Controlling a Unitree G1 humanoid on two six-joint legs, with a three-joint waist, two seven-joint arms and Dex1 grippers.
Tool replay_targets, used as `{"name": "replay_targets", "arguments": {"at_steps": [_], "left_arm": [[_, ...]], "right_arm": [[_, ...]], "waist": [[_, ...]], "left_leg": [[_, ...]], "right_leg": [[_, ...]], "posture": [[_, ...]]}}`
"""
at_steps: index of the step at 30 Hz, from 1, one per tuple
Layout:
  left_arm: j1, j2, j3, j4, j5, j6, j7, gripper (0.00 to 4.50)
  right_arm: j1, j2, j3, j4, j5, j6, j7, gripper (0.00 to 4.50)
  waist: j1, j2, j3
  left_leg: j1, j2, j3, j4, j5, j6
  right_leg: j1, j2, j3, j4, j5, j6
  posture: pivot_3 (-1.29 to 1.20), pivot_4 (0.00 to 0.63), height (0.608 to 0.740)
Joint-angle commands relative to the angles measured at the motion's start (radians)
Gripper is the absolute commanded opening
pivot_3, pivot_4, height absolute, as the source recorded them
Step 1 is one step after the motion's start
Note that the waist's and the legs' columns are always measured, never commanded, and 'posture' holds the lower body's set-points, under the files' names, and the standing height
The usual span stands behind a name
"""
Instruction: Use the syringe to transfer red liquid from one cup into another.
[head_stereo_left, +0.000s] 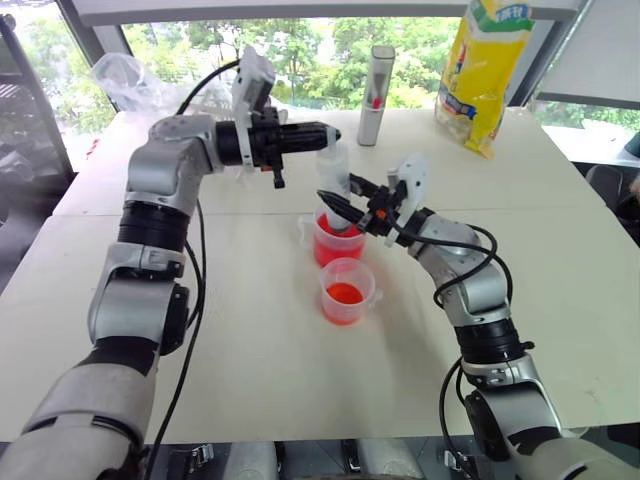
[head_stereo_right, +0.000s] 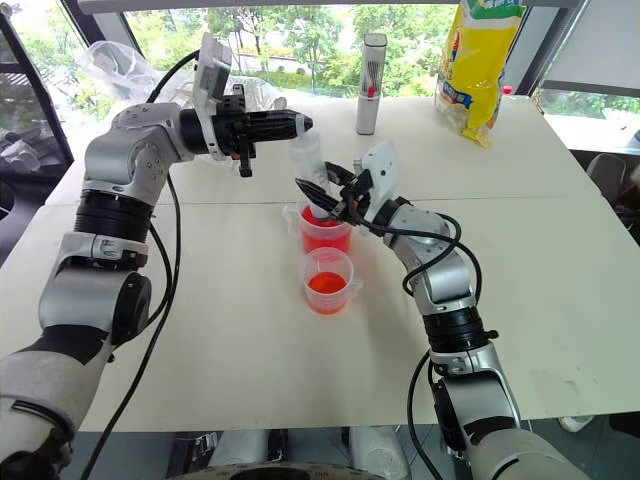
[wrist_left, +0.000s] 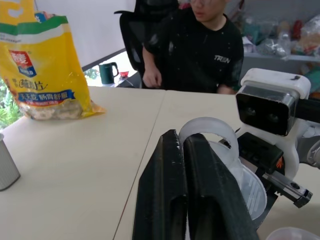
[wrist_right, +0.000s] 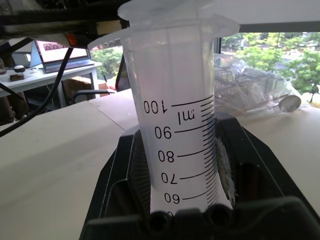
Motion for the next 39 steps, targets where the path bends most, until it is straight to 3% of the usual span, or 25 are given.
{"name": "replay_targets", "arguments": {"at_steps": [1,39], "left_arm": [[-0.030,0.001,0.009,-0.029,0.002,0.003,0.006,0.02],[-0.140,-0.013,0.072,0.052,-0.018,-0.022,0.036,0.02]], "right_arm": [[-0.016,0.008,0.015,-0.045,0.013,-0.014,0.020,1.41],[0.050,0.014,0.038,0.060,-0.001,-0.047,0.048,1.41]], "waist": [[0.001,0.000,0.000],[0.001,0.000,0.000]], "left_leg": [[0.000,0.000,0.000,0.000,0.000,0.000],[0.000,0.000,0.000,0.000,0.000,0.000]], "right_leg": [[0.000,0.000,0.000,0.000,0.000,0.000],[0.000,0.000,0.000,0.001,0.000,0.000]], "posture": [[0.00,0.150,0.740],[0.00,0.150,0.740]]}}
